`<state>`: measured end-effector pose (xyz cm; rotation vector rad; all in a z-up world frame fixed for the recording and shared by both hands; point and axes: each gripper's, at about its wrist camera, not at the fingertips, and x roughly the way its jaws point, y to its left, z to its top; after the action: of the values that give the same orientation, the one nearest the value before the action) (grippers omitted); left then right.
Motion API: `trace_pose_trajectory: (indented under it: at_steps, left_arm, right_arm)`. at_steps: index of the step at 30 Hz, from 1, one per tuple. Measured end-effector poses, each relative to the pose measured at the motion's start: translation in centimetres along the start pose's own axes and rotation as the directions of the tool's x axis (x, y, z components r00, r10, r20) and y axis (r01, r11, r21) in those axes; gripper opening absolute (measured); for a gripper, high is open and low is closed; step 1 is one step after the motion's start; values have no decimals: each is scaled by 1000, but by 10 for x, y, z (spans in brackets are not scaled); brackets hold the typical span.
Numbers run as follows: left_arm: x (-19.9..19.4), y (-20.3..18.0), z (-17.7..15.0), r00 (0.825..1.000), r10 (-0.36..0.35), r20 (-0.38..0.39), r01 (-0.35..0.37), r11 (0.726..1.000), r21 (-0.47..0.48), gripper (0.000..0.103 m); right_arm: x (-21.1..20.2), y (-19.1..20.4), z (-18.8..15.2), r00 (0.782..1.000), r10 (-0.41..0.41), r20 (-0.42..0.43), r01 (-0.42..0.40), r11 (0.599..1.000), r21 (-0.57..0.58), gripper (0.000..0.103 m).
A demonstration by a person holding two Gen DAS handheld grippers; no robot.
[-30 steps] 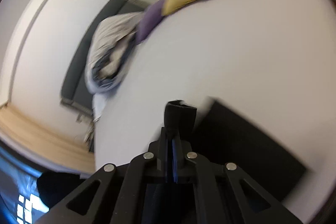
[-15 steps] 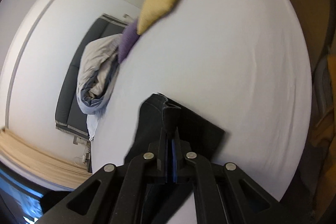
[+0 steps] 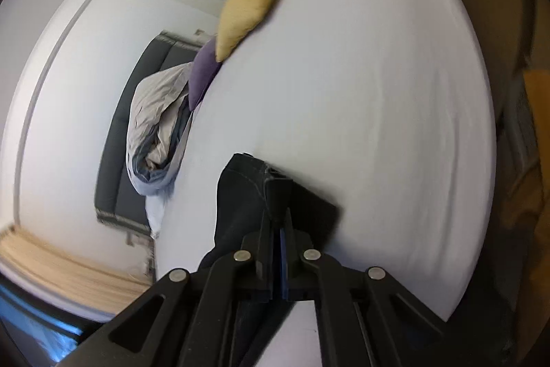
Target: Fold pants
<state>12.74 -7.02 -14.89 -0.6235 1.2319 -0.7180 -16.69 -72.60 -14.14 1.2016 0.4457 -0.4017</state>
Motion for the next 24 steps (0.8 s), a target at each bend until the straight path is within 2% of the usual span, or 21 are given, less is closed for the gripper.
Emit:
trace_pose_trajectory:
  at_steps: [1, 3, 5, 6, 7, 8, 9, 10, 12, 14, 15, 17, 18, 20, 21, 24]
  left_arm:
    - [0, -1, 0, 1000, 6, -3, -6, 1000, 12, 5]
    - [0, 5, 2, 1000, -17, 4, 17, 1000, -2, 5]
    - [-3, 8, 1, 999, -40, 11, 40, 999, -14, 5]
    - [-4, 10, 0, 999, -46, 11, 46, 999, -11, 5]
    - [-4, 12, 0, 999, -51, 12, 51, 999, -8, 5]
    - [-5, 13, 0, 998, -56, 16, 56, 998, -9, 5]
    - [-6, 14, 0, 998, -61, 23, 61, 998, -10, 5]
    - [-7, 17, -1, 997, -64, 30, 64, 998, -8, 5]
    - [-9, 18, -3, 997, -63, 45, 62, 998, 10, 5]
    - [-12, 16, -11, 997, -61, 54, 59, 998, 31, 5]
    - [-11, 14, -12, 996, -62, 57, 60, 998, 37, 5]
    - [-10, 16, -13, 996, -70, 61, 68, 997, 41, 5]
    - [-11, 17, -14, 995, -75, 64, 72, 996, 44, 5]
    - [-11, 21, -15, 995, -75, 68, 72, 996, 51, 5]
    - [-9, 20, -14, 995, -75, 70, 71, 996, 55, 5]
    - [-11, 19, -14, 994, -81, 73, 77, 995, 59, 5]
  right_arm:
    - [8, -7, 0, 1000, -19, -25, 19, 1000, 21, 2]
    - [10, -23, -1, 998, 26, -54, -22, 997, 80, 0]
    - [4, -19, 3, 996, 31, -81, -26, 998, 66, 3]
    - [-2, -15, 8, 996, 17, -90, -12, 999, 51, 9]
    - [-12, -9, 14, 997, -37, -64, 38, 999, 18, 20]
    - [-23, -2, 20, 993, -115, -22, 115, 993, -21, 31]
    - [-35, 9, 30, 981, -189, 39, 192, 979, -72, 47]
    - [-42, 20, 39, 979, -195, 63, 202, 971, -130, 48]
    - [-39, 56, 51, 983, -179, 40, 183, 936, -299, 47]
    - [-19, 107, 46, 978, -207, -6, 167, 806, -568, 47]
    - [-2, 140, 32, 972, -233, -21, 142, 658, -740, 47]
    - [26, 177, 2, 962, -268, -43, 72, 404, -912, 47]
    - [45, 193, -15, 948, -313, -54, 32, 263, -964, 47]
    - [80, 214, -36, 920, -383, -80, -42, 107, -993, 47]
    - [97, 224, -42, 907, -409, -103, -80, 71, -994, 47]
    - [140, 242, -58, 868, -474, -148, -168, 0, -986, 47]
